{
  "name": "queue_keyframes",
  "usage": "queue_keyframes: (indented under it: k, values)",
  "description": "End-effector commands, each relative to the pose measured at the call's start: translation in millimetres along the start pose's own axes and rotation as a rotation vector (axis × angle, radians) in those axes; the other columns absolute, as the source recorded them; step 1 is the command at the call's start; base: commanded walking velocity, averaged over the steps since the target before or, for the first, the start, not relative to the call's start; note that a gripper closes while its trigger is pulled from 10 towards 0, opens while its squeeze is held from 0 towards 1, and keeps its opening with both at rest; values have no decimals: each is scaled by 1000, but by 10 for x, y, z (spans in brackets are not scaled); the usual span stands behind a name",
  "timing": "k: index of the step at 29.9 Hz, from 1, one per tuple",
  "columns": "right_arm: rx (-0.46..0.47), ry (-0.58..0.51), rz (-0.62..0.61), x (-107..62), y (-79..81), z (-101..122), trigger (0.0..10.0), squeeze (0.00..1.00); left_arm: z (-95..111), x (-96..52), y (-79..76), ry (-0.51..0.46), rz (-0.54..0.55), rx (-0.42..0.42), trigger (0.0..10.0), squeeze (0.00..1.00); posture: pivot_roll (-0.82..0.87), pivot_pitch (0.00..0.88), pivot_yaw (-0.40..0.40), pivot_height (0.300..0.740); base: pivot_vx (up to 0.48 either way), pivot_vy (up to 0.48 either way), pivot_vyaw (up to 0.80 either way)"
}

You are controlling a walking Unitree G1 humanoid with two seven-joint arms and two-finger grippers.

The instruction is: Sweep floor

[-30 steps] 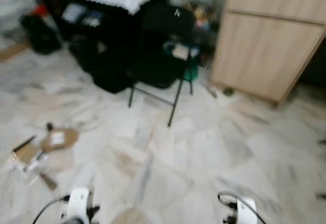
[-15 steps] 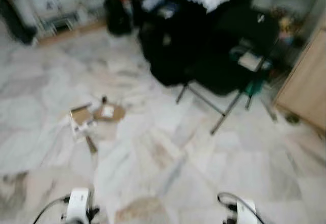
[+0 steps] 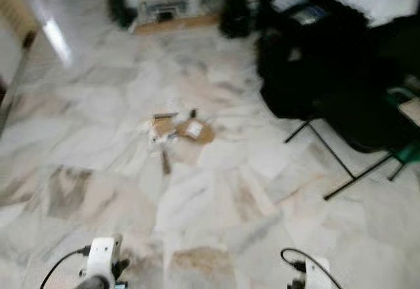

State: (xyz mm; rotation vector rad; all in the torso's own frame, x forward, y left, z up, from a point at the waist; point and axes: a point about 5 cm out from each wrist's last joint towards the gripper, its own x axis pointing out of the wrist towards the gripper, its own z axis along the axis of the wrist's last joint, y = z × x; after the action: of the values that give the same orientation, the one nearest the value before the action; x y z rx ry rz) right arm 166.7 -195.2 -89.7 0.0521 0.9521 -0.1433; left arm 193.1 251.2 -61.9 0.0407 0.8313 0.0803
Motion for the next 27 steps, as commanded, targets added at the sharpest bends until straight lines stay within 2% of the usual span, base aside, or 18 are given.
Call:
queue_keyframes:
  k: [1,18,27]
  values:
    - [7,15,-19,-13,-66,-48,10000,0,-124,-10,-92,47,-27,-20,10000,0,9,81,-16,740,0,0,800]
    - [7,14,-17,-12,-67,-42,10000,0,-152,-16,-96,55,-23,-23,10000,0,8,87,-16,740,0,0,800]
    - [39,13,-30,-15,-76,-53,10000,0,-162,-21,-92,46,-7,-33,10000,0,6,99,-22,740,0,0,0]
